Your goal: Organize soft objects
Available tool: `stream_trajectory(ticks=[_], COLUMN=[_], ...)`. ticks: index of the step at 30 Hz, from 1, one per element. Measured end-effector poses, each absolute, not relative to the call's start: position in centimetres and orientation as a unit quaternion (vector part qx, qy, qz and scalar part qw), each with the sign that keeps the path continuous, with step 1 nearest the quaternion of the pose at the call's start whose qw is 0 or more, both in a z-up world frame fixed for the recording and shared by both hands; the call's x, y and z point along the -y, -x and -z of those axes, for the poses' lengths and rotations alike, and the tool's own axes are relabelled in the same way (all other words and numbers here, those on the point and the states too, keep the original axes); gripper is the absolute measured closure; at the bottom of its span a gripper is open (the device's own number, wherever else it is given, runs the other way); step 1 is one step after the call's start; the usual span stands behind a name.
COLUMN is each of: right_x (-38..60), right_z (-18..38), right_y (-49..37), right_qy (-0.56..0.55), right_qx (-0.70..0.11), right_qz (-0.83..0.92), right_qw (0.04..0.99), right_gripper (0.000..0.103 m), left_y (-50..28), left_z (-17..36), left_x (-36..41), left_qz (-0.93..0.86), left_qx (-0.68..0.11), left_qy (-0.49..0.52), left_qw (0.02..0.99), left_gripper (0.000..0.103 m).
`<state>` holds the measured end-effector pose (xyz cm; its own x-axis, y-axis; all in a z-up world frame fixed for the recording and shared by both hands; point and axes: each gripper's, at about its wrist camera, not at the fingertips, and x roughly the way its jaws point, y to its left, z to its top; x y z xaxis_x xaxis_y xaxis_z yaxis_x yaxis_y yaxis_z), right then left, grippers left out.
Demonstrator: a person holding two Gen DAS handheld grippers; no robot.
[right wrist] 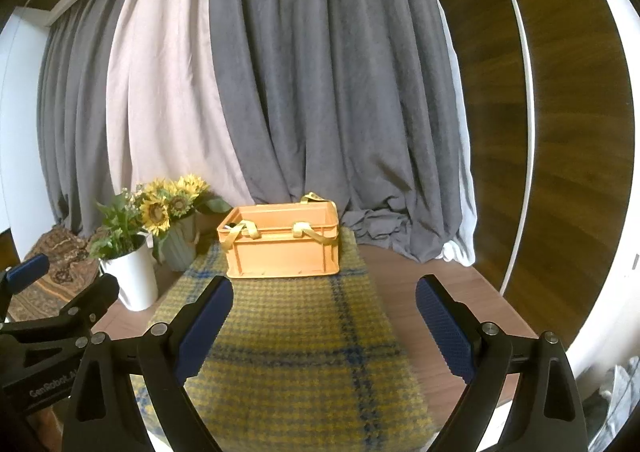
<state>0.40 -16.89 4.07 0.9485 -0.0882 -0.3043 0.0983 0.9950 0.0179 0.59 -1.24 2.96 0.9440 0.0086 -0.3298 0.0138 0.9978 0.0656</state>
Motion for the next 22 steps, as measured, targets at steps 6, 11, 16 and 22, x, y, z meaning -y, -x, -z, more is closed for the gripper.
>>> stream_trajectory(ticks=[6,11,16,22], right_x=[16.76,16.79,16.80,16.84], right_z=[-4.25,-4.56,-4.63,-4.70], right_y=[-0.15,0.01,0.04,0.00], right_qy=[-0.017,-0.017,-0.017,-0.017], right_qx=[-0.151,-0.149,-0.149,-0.149], right_qz=[0.048,0.048,0.048,0.048], right_qw=[0.987,0.988,0.988,0.988], right_gripper=[0.009,0.009,0.009,0.009], left_y=[-0.34,-0.36,-0.22,-0.22], left_z=[-3.13,-3.18,-3.25,-3.23], left_x=[1.20,1.24,1.30,1.54], left_qz=[0.002,0.003,0.001,-0.001], left_qx=[-0.166,-0.167,-0.167,-0.169], left_qy=[-0.034,-0.034,-0.033,-0.034], left_qw=[0.986,0.985,0.985,0.985], left_gripper=[0.000,0.000,0.000,0.000])
